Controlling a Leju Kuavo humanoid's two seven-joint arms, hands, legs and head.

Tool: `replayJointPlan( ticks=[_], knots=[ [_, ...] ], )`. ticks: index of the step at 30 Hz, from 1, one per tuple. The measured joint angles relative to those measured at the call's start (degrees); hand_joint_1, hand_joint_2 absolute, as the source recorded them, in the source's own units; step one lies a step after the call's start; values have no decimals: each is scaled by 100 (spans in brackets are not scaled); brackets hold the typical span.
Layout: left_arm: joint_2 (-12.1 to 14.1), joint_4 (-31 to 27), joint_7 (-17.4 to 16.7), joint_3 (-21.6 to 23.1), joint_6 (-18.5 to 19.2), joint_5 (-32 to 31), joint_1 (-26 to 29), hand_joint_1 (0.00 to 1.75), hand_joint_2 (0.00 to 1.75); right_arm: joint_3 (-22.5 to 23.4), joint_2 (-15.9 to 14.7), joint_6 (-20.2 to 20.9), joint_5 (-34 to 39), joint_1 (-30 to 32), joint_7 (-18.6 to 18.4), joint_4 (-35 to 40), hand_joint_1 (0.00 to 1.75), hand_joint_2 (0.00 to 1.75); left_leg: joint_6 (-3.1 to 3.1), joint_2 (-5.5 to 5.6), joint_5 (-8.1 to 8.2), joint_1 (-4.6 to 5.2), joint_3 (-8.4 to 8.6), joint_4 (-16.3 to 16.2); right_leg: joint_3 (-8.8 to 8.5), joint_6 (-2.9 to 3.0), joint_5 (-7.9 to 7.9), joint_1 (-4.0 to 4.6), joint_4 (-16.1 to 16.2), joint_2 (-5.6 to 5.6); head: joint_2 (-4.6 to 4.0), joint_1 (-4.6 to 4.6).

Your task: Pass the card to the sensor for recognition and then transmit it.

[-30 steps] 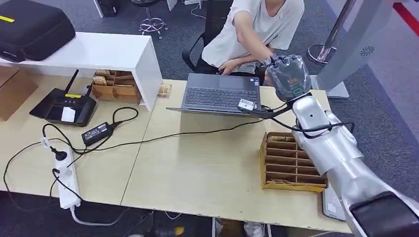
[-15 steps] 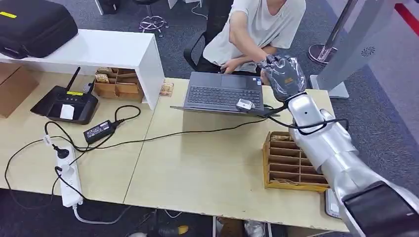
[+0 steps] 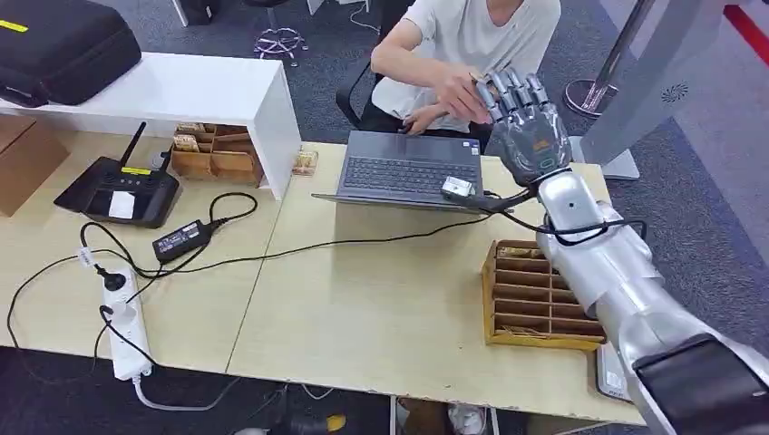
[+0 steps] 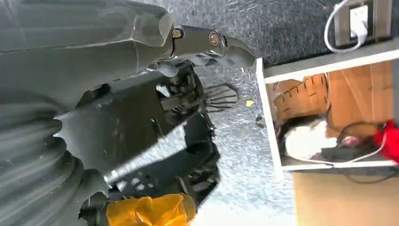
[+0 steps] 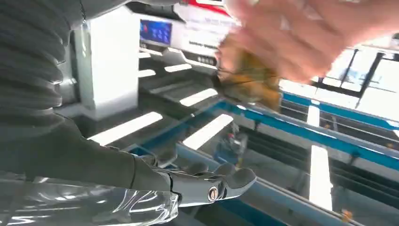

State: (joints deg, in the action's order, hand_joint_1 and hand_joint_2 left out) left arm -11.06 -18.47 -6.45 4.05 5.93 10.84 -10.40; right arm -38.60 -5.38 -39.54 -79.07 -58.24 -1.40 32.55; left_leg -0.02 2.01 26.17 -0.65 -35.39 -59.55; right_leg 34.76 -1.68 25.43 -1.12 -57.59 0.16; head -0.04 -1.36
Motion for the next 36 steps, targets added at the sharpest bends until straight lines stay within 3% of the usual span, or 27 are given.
replayJointPlan(
  ticks=[3, 7, 8, 10, 16, 25, 28, 29, 36],
  knots=[
    [37, -328, -76, 234, 13, 48, 208, 0, 175, 256, -146, 101, 755, 231, 370, 192, 0, 175, 2, -1, 1, -1, -10, -1, 2, 0, 0, 0, 2, 3, 0, -2],
    [144, -528, -87, 512, -55, 332, 310, 0, 175, 646, -218, 749, 1967, 755, 703, 879, 0, 175, 15, -32, 15, 0, -14, -4, 19, -1, -1, -3, 5, 38, 0, 0],
    [164, -544, -65, 557, -106, 425, 325, 0, 175, 712, -236, 863, 2175, 895, 755, 1069, 0, 0, 15, -33, 15, 0, -16, -3, 20, -1, -1, -2, 5, 38, 0, 0],
    [164, -526, 8, 605, -334, 669, 327, 0, 175, 797, -236, 1036, 2543, 1123, 942, 1437, 0, 0, 15, -35, 15, 0, -20, -3, 31, -1, -1, -2, 4, 39, 0, 0],
    [186, -293, 402, 605, -387, 883, 285, 0, 175, 957, -371, 1071, 3090, 1765, 1226, 2424, 0, 0, 9, -52, 17, -3, -21, -1, 42, 2, -1, 16, -1, 55, 0, 0],
    [231, -175, 420, 605, -394, 916, 198, 0, 175, 1029, -568, 1051, 3125, 2188, 1283, 3119, 0, 0, -9, -72, 9, -4, -18, 0, 56, 20, -12, 16, -20, 68, 0, 0],
    [234, -163, 420, 605, -411, 925, 189, 0, 175, 1031, -627, 856, 2899, 2288, 1300, 3252, 0, 0, -12, -69, 7, -5, -18, 0, 57, 20, -12, 18, -21, 68, 0, 0],
    [243, -161, 426, 605, -411, 933, 190, 0, 175, 1031, -682, 743, 2766, 2346, 1298, 3316, 0, 175, -12, -67, 7, -5, -18, 0, 56, 20, -12, 18, -21, 66, 0, -2],
    [321, -159, 474, 605, -383, 951, 189, 0, 175, 1141, -1018, 279, 2337, 2885, 1302, 3794, 0, 175, -12, -72, 7, -5, -18, 0, 56, 24, -15, 18, -22, 69, 0, 0]
  ],
)
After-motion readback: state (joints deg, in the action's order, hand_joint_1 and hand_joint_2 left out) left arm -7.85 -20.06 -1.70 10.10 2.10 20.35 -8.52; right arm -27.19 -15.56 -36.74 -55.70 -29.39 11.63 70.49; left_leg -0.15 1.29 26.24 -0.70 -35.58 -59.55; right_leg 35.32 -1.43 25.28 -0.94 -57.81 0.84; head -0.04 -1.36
